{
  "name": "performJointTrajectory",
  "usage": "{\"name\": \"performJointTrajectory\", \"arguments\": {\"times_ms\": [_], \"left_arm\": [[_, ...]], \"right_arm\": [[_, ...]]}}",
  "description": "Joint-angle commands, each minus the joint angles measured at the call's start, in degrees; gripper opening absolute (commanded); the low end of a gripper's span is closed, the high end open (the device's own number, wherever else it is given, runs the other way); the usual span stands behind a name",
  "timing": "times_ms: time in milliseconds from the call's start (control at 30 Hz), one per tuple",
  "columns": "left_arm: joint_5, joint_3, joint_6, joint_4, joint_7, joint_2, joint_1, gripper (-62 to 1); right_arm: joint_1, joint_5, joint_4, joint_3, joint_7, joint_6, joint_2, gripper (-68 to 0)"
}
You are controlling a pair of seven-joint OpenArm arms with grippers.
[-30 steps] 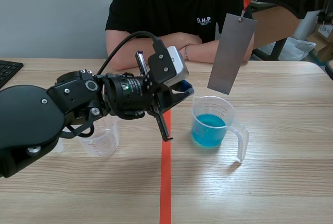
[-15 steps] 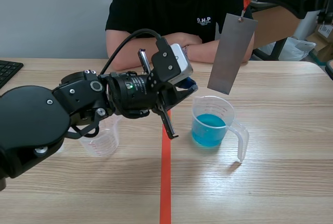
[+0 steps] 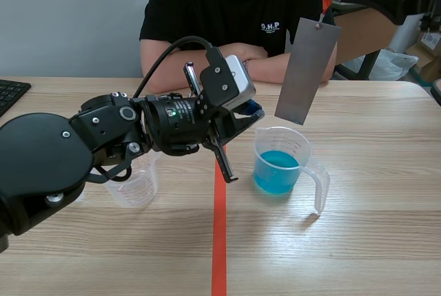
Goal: Do the redox reaction experiment.
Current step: 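Raise the plate and point at it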
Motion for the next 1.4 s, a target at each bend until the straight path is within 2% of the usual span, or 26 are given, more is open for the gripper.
{"name": "performJointTrajectory", "arguments": {"times_ms": [0, 800, 933, 1000, 1100, 1233, 1367], "left_arm": [[-0.79, -0.2, -0.09, 0.66, -1.6, 0.79, -1.11, -56.2], [-0.81, -0.2, -0.48, 0.66, -1.6, 0.76, -0.94, -56.2], [-1.49, -0.2, -0.5, 0.66, -1.68, 0.55, -0.9, -56.2], [-2.93, -0.2, -0.46, 0.68, -2.23, 0.09, -0.46, -56.2], [-4.96, -0.2, -0.48, 1.73, -3.19, -1.73, 0.81, -56.2], [-8.55, -0.22, -0.17, 7.06, -3.17, -6.58, 3.91, -56.2], [-9.44, -1.03, 2.75, 15.17, -1.86, -13.11, 9.07, -56.2]], "right_arm": [[0.7, 1.01, 0.61, 0.85, 0.85, -0.2, 0.79, -66.0], [0.7, 1.01, 0.61, 0.85, 1.01, -0.2, 0.79, -66.0], [0.7, 1.01, 0.61, 0.85, 1.01, -0.2, 0.79, -66.0], [0.7, 0.98, 0.59, 0.85, 1.01, -0.2, 0.79, -66.0], [0.7, 0.98, 0.59, 0.85, 1.01, -0.2, 0.79, -66.0], [0.7, 0.98, 0.59, 0.85, 0.98, -0.2, 0.79, -66.0], [0.7, 0.98, 0.59, 0.85, 0.98, -0.2, 0.79, -66.0]]}}
